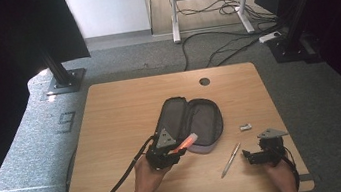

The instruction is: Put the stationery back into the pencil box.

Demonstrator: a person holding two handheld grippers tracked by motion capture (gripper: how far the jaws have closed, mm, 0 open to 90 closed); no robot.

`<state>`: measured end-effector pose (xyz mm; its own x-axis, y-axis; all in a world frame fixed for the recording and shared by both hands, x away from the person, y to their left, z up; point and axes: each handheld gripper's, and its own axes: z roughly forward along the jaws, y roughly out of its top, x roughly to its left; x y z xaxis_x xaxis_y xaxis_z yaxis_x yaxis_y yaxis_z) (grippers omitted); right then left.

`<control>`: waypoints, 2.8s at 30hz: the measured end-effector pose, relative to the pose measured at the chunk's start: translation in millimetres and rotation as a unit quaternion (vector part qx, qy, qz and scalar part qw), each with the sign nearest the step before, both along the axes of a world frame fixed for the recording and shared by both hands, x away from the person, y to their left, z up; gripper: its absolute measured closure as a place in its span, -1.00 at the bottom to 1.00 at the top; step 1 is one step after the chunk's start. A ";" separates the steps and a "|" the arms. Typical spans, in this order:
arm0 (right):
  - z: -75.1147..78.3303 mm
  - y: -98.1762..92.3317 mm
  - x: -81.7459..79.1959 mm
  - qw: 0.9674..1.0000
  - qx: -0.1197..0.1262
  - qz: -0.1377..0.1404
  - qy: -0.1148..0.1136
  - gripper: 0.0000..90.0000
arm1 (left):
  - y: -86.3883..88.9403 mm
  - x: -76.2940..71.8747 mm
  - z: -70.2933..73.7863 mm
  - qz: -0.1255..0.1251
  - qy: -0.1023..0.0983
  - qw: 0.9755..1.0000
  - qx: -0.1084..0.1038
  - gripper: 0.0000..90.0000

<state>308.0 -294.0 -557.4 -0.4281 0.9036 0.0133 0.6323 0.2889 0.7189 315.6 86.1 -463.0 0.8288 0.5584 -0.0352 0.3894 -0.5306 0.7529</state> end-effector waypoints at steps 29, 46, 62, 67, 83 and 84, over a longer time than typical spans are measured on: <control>0.0 0.1 0.0 1.000 0.000 -0.001 0.000 -1.00 | -24.0 44.9 13.8 0.003 -0.006 1.000 0.019 0.48; -0.1 0.0 0.1 1.000 0.000 0.000 -0.001 -1.00 | -47.2 72.5 7.1 -0.004 0.002 1.000 0.030 0.48; 0.0 -0.1 0.0 1.000 0.000 0.000 0.000 -1.00 | -70.3 91.7 4.0 -0.012 0.003 1.000 0.025 0.48; 0.0 -0.1 0.0 1.000 0.000 0.000 0.000 -1.00 | -76.6 97.4 0.1 -0.017 0.002 0.999 0.030 0.48; 0.0 -0.1 0.0 1.000 0.000 0.000 0.000 -1.00 | -89.4 113.6 -23.7 -0.010 0.014 0.999 0.043 0.48; 0.0 -0.1 0.0 1.000 0.001 0.000 0.000 -1.00 | -90.2 114.1 -26.0 -0.010 0.015 0.999 0.044 0.47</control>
<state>308.0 -294.1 -557.3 -0.4284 0.9035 0.0145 0.6326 0.2884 0.7188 429.7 -4.2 -489.0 0.8389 0.5441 -0.0112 0.3997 -0.6021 0.6911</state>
